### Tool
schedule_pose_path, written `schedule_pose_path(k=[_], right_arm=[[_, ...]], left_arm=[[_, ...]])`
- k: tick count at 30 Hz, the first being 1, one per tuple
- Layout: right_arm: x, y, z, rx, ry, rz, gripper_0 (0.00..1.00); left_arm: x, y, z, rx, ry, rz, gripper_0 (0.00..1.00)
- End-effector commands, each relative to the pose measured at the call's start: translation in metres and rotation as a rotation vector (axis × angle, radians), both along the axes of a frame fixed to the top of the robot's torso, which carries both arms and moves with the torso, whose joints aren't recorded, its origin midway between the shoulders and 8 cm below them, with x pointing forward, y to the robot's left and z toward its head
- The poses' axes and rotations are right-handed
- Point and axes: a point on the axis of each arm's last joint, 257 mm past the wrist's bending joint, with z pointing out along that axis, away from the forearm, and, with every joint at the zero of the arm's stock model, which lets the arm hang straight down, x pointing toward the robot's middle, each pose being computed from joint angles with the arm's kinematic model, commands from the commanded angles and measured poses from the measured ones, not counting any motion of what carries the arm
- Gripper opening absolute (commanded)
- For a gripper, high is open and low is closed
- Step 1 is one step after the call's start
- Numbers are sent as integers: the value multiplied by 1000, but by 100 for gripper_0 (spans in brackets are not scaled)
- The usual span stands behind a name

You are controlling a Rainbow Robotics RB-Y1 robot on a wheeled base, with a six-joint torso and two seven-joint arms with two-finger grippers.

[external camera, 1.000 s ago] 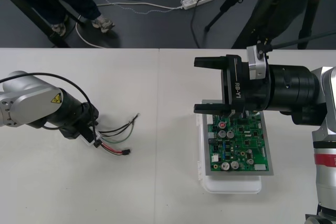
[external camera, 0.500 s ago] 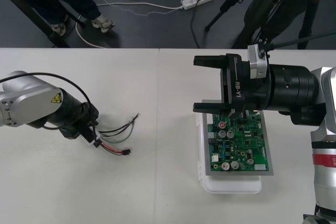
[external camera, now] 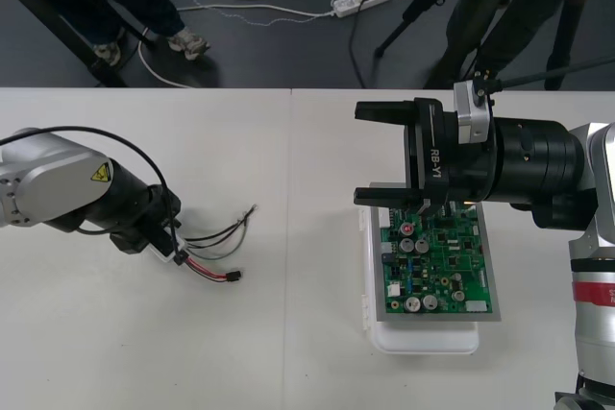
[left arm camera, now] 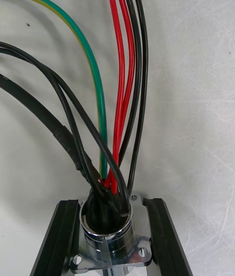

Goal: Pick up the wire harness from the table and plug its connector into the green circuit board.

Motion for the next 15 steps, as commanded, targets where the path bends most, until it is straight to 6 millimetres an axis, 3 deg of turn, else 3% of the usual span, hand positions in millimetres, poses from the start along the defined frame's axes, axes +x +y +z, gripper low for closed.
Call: schedule_pose_path(k=[1, 15], right_arm=[[2, -1, 14, 8, -36, 0, 100], [1, 0, 13, 6, -39, 5, 100]], left_arm=[[10, -8, 28, -7, -2, -57, 0], [-6, -22, 53, -142, 95, 16, 0]])
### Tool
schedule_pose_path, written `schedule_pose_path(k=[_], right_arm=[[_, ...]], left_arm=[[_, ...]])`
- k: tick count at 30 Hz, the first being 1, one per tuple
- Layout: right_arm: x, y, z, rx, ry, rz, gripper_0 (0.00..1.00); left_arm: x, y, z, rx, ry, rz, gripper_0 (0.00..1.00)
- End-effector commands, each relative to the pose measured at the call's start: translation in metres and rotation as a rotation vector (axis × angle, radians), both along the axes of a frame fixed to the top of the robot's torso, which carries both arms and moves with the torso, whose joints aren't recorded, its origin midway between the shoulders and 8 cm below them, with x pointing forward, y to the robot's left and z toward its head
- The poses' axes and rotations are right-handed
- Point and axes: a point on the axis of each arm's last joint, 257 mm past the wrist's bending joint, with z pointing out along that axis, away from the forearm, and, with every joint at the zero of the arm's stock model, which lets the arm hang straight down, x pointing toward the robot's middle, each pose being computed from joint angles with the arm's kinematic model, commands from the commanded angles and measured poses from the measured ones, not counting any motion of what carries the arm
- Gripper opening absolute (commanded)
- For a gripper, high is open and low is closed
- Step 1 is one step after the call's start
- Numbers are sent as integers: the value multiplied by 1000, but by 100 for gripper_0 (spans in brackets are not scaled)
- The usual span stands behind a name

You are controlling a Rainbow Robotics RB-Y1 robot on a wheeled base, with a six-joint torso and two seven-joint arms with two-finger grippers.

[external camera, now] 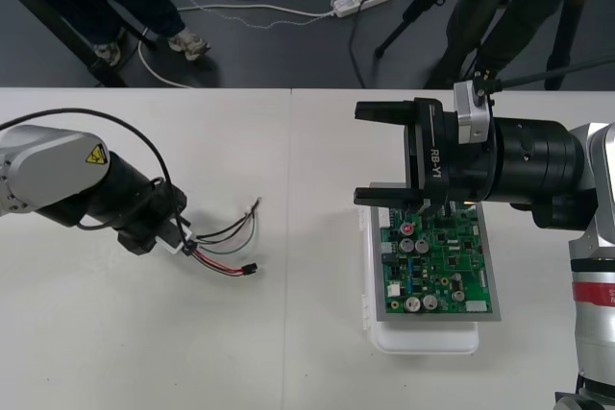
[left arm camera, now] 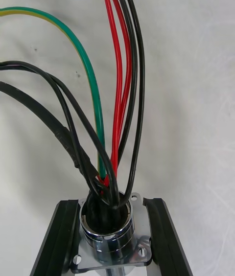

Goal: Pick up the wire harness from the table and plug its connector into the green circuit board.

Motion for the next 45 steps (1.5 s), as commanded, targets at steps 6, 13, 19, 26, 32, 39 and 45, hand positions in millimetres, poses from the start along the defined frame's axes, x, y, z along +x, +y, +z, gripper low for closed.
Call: schedule_pose_path(k=[6, 13, 19, 26, 32, 39, 45], right_arm=[[2, 0, 13, 4, -36, 3, 100], [2, 0, 12, 0, -33, 1, 100], [2, 0, 12, 0, -32, 1, 100], [1, 0, 15, 11, -27, 8, 100], [-1, 0, 16, 19, -22, 12, 100], [-2, 1, 16, 19, -19, 18, 100], [-4, 3, 18, 24, -19, 28, 100]], left_arm=[[-2, 3, 61, -77, 55, -22, 0], [-14, 1, 89, -147, 120, -4, 0], [-24, -5, 112, -210, 172, -1, 0], [-39, -2, 139, -301, 227, 12, 0], [-54, 1, 157, -371, 257, 20, 0], [-77, 3, 165, -440, 310, 37, 0], [-101, -2, 168, -505, 376, 70, 0]])
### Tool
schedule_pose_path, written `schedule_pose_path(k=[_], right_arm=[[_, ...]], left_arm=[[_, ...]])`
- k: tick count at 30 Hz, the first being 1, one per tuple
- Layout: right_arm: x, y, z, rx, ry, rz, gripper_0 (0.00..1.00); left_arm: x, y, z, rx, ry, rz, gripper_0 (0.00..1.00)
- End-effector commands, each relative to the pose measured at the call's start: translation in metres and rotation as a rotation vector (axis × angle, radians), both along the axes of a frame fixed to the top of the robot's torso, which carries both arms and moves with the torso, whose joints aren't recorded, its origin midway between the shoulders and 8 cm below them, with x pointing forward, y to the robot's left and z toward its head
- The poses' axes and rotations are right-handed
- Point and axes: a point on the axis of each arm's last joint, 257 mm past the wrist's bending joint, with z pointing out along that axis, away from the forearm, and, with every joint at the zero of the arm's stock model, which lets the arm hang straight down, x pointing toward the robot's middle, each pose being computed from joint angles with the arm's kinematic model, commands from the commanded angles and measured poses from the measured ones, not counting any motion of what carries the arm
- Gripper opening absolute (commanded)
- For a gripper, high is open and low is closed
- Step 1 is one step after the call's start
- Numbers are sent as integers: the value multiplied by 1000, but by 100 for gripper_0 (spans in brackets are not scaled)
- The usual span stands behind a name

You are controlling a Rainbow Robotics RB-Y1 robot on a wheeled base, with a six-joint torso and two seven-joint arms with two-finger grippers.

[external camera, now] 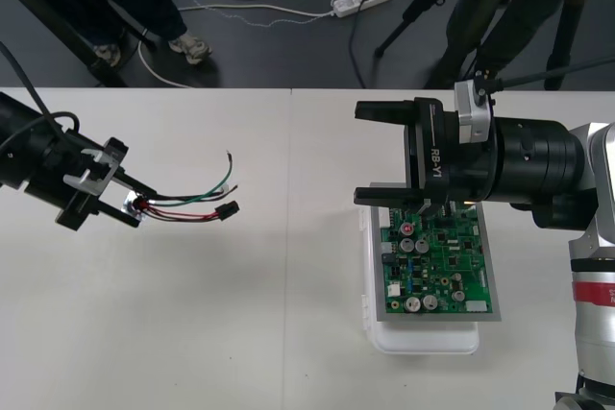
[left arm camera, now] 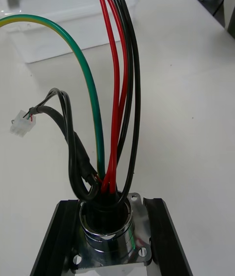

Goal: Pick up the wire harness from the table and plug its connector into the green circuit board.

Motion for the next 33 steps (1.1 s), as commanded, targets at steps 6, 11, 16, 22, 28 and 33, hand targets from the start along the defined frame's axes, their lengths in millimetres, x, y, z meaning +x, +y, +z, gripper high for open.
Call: schedule_pose_path(k=[6, 11, 16, 22, 28, 33], right_arm=[[-4, 4, 17, 21, -17, 30, 100], [-5, 4, 17, 23, -18, 30, 100], [-6, 5, 17, 23, -20, 37, 100], [-7, 6, 17, 25, -19, 40, 100], [-7, 6, 17, 25, -15, 41, 100], [-8, 7, 16, 24, -15, 43, 100]], left_arm=[[-52, -4, 16, -102, 184, 51, 0], [-63, -23, 19, -173, 237, 83, 0], [-84, -47, 24, -233, 316, 92, 0], [-107, -74, 33, -302, 396, 102, 0], [-131, -106, 41, -356, 479, 81, 0], [-148, -129, 55, -411, 543, 72, 0]])
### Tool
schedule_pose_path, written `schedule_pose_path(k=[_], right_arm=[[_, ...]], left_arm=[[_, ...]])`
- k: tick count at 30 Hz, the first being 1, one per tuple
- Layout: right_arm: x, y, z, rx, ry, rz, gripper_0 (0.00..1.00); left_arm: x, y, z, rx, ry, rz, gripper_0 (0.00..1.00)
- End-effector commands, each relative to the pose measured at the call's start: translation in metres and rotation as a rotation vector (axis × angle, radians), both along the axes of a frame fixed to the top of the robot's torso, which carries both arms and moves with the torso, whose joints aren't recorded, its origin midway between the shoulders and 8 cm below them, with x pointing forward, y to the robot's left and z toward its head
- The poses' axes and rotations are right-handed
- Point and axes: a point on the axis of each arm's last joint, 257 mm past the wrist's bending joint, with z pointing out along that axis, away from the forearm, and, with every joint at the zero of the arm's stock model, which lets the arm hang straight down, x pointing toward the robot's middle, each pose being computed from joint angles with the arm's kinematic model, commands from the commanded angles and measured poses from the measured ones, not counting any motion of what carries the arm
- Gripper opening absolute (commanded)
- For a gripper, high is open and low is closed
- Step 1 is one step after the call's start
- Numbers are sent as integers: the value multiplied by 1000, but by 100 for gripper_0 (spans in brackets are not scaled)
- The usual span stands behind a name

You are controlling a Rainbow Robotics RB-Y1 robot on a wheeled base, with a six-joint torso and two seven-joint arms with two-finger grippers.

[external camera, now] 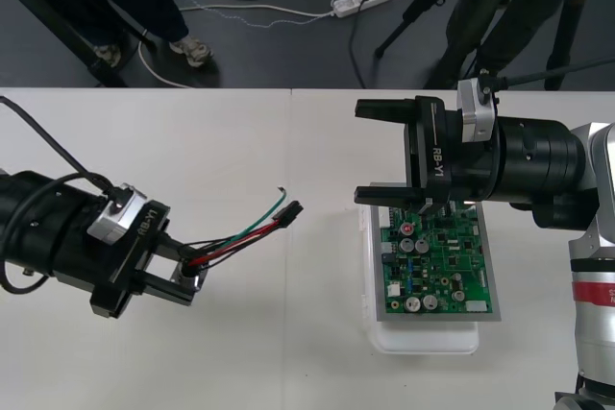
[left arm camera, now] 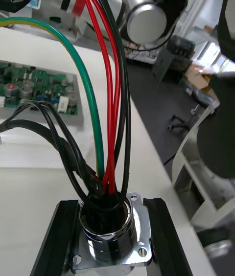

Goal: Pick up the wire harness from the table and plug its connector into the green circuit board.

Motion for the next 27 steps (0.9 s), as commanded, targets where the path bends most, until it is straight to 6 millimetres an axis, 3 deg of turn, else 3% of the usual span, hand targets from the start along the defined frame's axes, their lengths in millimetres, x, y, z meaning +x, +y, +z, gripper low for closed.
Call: schedule_pose_path(k=[1, 13, 27], right_arm=[[-5, 7, 12, 9, -18, 34, 100], [-10, 7, 13, 9, -14, 54, 100], [-13, 6, 13, 4, -17, 67, 100]], left_arm=[[-32, -25, 22, -73, 117, -26, 0], [-71, -65, 53, -130, 262, -36, 0], [-98, -81, 67, -110, 454, -15, 0]])
